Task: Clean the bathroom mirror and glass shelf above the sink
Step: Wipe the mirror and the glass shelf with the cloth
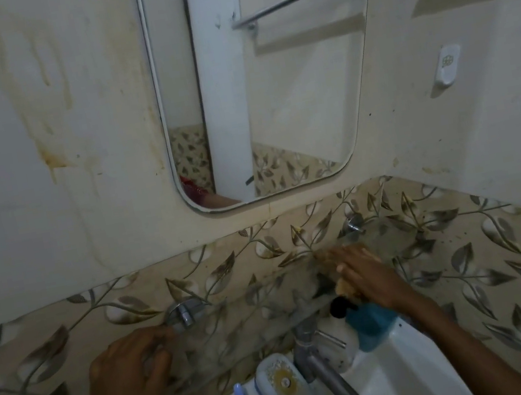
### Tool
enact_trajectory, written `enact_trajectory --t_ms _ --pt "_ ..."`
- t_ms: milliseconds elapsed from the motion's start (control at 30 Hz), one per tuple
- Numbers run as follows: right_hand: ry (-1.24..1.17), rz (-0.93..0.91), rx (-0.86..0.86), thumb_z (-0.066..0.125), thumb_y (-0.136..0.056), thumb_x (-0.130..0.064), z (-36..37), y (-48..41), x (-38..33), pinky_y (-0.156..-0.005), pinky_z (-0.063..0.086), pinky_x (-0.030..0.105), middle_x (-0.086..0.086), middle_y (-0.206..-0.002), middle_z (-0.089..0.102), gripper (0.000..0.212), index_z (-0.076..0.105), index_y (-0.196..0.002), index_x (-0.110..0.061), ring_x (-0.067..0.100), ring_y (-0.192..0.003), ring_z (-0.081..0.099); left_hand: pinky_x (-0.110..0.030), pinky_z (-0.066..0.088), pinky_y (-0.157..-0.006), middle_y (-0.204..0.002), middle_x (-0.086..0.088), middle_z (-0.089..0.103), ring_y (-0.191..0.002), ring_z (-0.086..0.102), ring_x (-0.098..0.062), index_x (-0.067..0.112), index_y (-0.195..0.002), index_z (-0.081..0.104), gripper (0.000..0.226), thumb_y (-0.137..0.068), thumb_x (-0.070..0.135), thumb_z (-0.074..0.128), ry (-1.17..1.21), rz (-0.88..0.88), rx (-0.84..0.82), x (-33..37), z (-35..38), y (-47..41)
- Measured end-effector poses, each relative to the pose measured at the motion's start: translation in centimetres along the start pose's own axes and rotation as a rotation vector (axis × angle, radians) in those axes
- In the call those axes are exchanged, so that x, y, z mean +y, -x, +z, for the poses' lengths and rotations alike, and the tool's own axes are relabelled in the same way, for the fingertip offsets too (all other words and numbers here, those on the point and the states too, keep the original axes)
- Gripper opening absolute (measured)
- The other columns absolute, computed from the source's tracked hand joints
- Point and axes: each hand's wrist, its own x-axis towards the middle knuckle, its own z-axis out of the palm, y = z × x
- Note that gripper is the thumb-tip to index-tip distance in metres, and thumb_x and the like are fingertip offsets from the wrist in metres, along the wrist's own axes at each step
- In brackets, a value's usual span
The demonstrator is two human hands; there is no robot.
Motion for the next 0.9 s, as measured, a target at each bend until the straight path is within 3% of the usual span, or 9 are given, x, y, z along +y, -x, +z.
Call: enact_trajectory --t_ms 133,267,500,767,900 --pt "0.047 0.139 0.084 0.03 -0.101 -0.021 -0.7 -2.1 3.4 -0.116 0.017 0.039 0.009 -0.147 0.041 0.041 0.038 -0.14 -0.013 0.021 -0.137 0.034 -0.044 0.049 -0.075 -0.08 0.0 0.069 -0.077 0.065 -0.029 0.019 -0.081 0.069 0.025 -0.073 0.024 0.046 0.002 -0.021 -0.007 0.3 -0.1 0.2" --pt "0.122 0.323 0.227 0.03 -0.099 -0.024 -0.9 -4.2 5.1 -0.106 0.03 0.044 0.02 -0.124 0.059 0.038 0.056 -0.118 -0.006 0.032 -0.118 0.052 -0.049 0.049 -0.081 -0.08 0.009 0.063 -0.082 0.063 -0.027 0.023 -0.083 0.069 0.023 -0.074 0.024 0.047 0.013 -0.039 -0.024 0.6 -0.4 0.4" --pt "0.268 0.532 0.294 0.04 -0.094 -0.027 -1.6 -7.0 6.2 -0.093 0.045 0.043 0.025 -0.108 0.066 0.037 0.066 -0.099 -0.001 0.038 -0.102 0.061 -0.052 0.049 -0.084 -0.086 0.005 0.069 -0.085 0.065 -0.026 0.021 -0.084 0.069 0.024 -0.076 0.025 0.047 0.028 -0.038 -0.036 0.8 -0.5 0.4" --pt "0.295 0.581 0.255 0.043 -0.093 -0.023 -2.3 -8.1 6.7 -0.093 0.044 0.044 0.025 -0.116 0.062 0.033 0.062 -0.108 -0.001 0.038 -0.106 0.059 -0.042 0.048 -0.077 -0.081 0.003 0.068 -0.079 0.064 -0.027 0.019 -0.081 0.069 0.019 -0.077 0.024 0.051 0.03 -0.045 -0.038 0.6 -0.4 0.3" --pt "0.296 0.528 0.324 0.047 -0.091 -0.025 -2.7 -8.0 6.3 -0.094 0.045 0.046 0.03 -0.113 0.06 0.036 0.062 -0.103 0.004 0.043 -0.106 0.056 -0.044 0.048 -0.078 -0.083 -0.002 0.07 -0.079 0.064 -0.029 0.016 -0.081 0.069 0.013 -0.081 0.004 0.064 0.019 -0.057 -0.037 0.6 -0.3 0.3"
